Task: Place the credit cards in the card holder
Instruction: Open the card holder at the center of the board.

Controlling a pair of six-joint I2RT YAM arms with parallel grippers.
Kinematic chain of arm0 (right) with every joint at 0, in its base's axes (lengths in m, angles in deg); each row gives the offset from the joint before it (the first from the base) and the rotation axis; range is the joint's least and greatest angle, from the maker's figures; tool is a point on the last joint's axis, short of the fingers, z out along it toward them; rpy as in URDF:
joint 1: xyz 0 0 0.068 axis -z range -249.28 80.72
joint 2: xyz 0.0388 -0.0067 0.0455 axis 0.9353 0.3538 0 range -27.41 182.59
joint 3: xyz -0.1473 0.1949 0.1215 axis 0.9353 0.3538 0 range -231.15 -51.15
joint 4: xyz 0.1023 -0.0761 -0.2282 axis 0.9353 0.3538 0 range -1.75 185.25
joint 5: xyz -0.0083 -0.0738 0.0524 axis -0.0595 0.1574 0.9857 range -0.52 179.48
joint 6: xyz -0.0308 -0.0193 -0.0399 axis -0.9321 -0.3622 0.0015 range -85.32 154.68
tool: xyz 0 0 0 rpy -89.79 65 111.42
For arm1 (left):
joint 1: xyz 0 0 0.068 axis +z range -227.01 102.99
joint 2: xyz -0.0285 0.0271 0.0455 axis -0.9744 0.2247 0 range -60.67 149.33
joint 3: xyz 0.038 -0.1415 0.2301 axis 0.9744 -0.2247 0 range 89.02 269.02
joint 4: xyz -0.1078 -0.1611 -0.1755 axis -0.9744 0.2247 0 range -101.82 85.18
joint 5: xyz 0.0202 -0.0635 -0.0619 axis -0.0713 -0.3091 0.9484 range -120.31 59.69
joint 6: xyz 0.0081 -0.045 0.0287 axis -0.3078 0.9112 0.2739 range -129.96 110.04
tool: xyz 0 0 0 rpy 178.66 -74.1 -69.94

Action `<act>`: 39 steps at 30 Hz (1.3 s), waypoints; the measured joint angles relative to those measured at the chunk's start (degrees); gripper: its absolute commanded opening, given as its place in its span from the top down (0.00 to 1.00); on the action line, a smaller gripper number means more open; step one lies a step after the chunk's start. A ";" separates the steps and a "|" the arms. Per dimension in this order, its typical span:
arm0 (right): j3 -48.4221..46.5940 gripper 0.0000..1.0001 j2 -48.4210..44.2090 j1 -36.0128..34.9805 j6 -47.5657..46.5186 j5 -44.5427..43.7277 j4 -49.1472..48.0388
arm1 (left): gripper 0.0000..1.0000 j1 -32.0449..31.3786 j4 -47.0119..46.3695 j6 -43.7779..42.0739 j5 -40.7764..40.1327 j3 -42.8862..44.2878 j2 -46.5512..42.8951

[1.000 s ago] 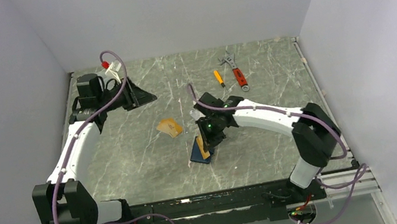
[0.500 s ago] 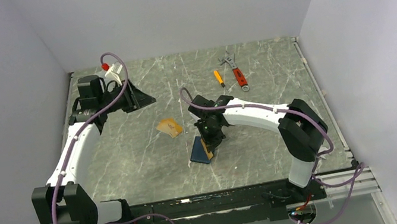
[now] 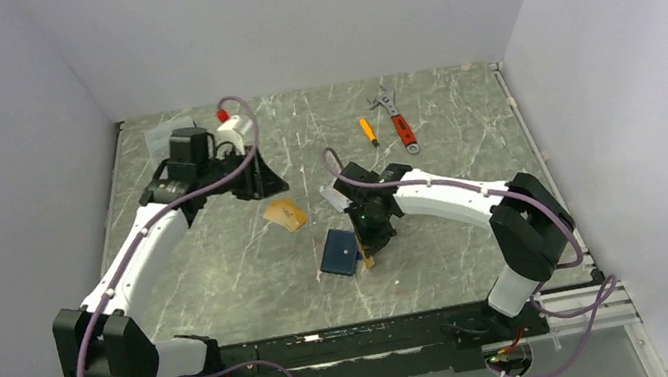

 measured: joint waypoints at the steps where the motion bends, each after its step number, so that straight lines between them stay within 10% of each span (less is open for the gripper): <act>1: 0.81 1.00 -0.42 0.13 0.26 0.00 -0.22 | 0.57 -2.05 0.76 -1.60 -0.61 0.48 0.15; 6: 5.64 1.00 -1.66 1.36 1.66 0.04 -2.51 | 0.53 -13.84 4.70 -11.45 -5.86 2.78 4.00; 18: 17.16 1.00 -8.22 10.82 4.98 8.26 -12.85 | 0.09 -25.83 6.95 -19.32 -16.98 4.28 15.39; 39: 30.29 1.00 -9.73 21.16 4.94 25.68 -31.04 | 0.08 -37.77 7.19 -21.81 -34.36 15.17 31.91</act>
